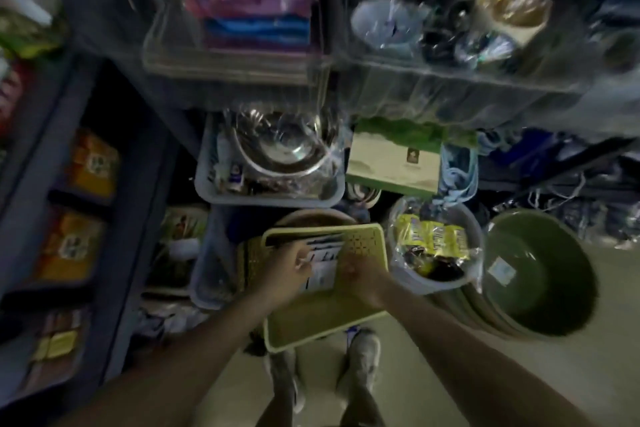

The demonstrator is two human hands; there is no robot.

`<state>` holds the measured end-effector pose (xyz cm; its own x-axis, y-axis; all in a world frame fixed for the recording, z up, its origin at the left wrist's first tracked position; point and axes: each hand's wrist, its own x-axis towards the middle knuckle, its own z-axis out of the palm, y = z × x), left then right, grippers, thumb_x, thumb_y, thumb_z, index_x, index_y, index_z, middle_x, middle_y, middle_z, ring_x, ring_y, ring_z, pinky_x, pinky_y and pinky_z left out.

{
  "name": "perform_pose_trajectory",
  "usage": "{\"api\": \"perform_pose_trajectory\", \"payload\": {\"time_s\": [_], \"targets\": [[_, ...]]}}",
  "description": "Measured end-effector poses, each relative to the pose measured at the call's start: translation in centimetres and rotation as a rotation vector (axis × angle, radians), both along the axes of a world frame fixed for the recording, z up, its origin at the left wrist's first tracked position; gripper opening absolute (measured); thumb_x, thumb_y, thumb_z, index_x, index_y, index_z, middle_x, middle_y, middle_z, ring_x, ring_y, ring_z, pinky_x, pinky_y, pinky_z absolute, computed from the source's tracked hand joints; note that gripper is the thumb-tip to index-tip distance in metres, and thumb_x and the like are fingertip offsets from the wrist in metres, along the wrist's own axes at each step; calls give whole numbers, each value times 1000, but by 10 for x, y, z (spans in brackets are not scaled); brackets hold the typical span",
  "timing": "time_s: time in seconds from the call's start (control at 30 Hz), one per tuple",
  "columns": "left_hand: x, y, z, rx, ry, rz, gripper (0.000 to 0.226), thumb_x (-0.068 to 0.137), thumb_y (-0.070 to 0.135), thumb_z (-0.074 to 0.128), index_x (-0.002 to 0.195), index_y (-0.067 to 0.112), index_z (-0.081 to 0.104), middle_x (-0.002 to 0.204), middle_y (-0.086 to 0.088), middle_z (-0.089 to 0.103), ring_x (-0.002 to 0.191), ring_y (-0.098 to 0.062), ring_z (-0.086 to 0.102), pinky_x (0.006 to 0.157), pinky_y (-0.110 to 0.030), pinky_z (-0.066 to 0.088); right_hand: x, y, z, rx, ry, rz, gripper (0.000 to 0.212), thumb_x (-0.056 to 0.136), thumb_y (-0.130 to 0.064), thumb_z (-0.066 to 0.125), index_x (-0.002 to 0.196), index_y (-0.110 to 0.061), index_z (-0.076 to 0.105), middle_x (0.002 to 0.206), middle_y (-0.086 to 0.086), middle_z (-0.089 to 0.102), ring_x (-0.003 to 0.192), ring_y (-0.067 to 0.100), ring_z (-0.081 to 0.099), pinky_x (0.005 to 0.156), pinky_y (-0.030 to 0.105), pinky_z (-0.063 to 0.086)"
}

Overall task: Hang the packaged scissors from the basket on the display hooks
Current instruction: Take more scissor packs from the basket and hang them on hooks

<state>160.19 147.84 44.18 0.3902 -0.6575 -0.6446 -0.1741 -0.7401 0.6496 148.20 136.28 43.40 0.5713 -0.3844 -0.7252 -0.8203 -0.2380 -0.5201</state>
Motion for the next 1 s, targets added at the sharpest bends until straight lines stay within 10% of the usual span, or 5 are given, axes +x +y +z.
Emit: {"api": "perform_pose_trajectory", "payload": {"time_s": [0.2, 0.4, 0.73, 1.0], "targets": [[-24, 7, -77, 29, -55, 326, 60, 86, 11, 57, 139, 5, 30, 141, -15, 44, 130, -31, 43, 107, -44, 37, 14, -1, -91, -103, -33, 102, 52, 91, -24, 54, 138, -17, 35, 150, 8, 34, 135, 27, 37, 109, 44, 37], [-40, -15, -124, 120, 101, 1013, 91, 77, -12, 60, 147, 15, 8, 151, -15, 26, 134, -34, 37, 105, -44, 40, 10, -15, -141, -301, -28, 206, 70, 94, -26, 47, 151, -18, 8, 161, 4, 5, 147, 26, 13, 115, 44, 26], [-29, -3, -182, 148, -224, 653, 99, 72, 6, 72, 146, 25, 9, 152, -10, 26, 136, -30, 33, 103, -42, 41, 7, -34, -168, -170, -48, 342, 71, 93, -25, 47, 151, -21, 5, 155, 8, 26, 141, 29, 26, 110, 49, 31], [-35, 8, -185, 361, -284, 288, 60, 79, 10, 66, 133, 5, 42, 132, -21, 52, 118, -38, 51, 93, -42, 45, -9, -33, -164, -306, -134, 333, 58, 87, -25, 58, 139, -17, 33, 144, 9, 35, 133, 27, 36, 103, 41, 39]]}}
